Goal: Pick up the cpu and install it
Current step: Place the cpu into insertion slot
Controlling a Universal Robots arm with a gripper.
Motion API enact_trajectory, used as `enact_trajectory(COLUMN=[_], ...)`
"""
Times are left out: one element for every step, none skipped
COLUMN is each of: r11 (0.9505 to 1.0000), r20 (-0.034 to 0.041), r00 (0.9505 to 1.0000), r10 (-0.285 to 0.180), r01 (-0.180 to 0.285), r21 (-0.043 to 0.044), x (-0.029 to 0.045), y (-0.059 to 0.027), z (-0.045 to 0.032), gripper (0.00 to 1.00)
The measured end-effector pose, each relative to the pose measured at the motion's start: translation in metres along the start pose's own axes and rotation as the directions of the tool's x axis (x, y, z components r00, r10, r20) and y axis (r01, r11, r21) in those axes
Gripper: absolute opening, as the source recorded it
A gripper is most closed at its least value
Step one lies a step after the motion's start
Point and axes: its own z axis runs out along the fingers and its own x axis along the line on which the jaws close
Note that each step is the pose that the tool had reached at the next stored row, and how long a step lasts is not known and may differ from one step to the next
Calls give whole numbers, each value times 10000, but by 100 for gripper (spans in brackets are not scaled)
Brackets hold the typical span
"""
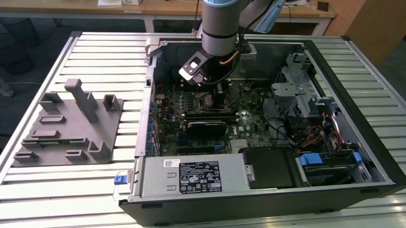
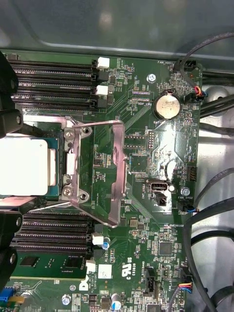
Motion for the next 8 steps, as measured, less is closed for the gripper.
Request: enact_trajectory(r11=[10000,10000,10000,10000,10000,10000,10000,10000], r20=[-1,1,2,2,2,1,1,1], r00=[10000,10000,10000,10000,10000,10000,10000,10000], r10=[0,0,0,0,0,0,0,0], r01=[0,0,0,0,0,0,0,0], r21=[0,2,2,2,2,2,1,1], x=[0,-1,-1,-1,-1,-1,-1,-1], y=[0,0,0,0,0,0,0,0], z=[0,-3,-5,-5,-6,-6,-6,-9], gripper=[55,55,55,55,55,55,55,55])
